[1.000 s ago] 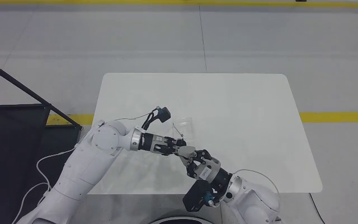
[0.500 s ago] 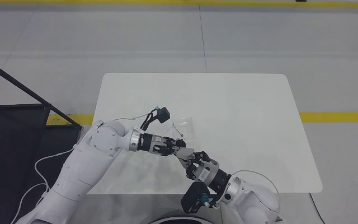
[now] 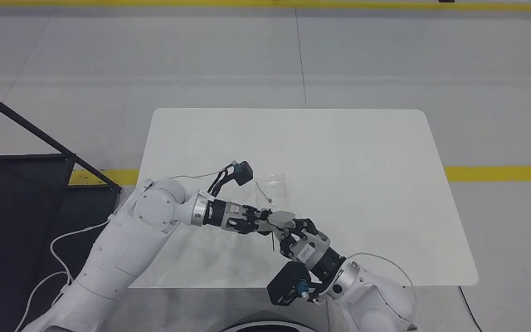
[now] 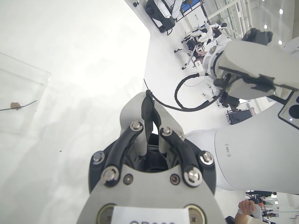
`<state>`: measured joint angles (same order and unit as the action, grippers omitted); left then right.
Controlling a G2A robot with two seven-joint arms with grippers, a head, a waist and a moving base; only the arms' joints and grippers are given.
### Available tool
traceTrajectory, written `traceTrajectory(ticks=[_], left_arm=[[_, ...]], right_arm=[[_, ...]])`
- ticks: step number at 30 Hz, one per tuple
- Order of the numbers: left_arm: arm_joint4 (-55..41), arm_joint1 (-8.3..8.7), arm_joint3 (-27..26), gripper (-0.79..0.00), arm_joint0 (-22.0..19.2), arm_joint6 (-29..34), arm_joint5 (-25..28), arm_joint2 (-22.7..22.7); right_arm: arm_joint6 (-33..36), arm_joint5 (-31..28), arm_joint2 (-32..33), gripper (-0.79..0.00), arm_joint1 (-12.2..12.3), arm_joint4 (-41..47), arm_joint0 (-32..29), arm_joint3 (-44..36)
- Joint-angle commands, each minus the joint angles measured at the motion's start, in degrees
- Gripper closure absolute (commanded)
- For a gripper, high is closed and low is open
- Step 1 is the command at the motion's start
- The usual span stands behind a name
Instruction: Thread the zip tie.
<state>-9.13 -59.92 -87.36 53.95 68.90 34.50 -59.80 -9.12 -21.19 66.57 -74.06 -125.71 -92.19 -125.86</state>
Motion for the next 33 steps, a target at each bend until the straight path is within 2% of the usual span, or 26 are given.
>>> traceTrajectory(ticks=[1,33], left_arm=[[0.03,0.06,-0.01,0.000,-0.03,0.02,0.07,0.07],[1.72,1.73,-1.91,0.000,-0.95,-0.84,1.72,3.14]], right_arm=[[-0.17,0.80,-0.03,0.000,0.06,0.17,-0.08,0.00],[2.48,8.61,-0.40,0.000,0.91,-1.49,-1.15,-0.24]])
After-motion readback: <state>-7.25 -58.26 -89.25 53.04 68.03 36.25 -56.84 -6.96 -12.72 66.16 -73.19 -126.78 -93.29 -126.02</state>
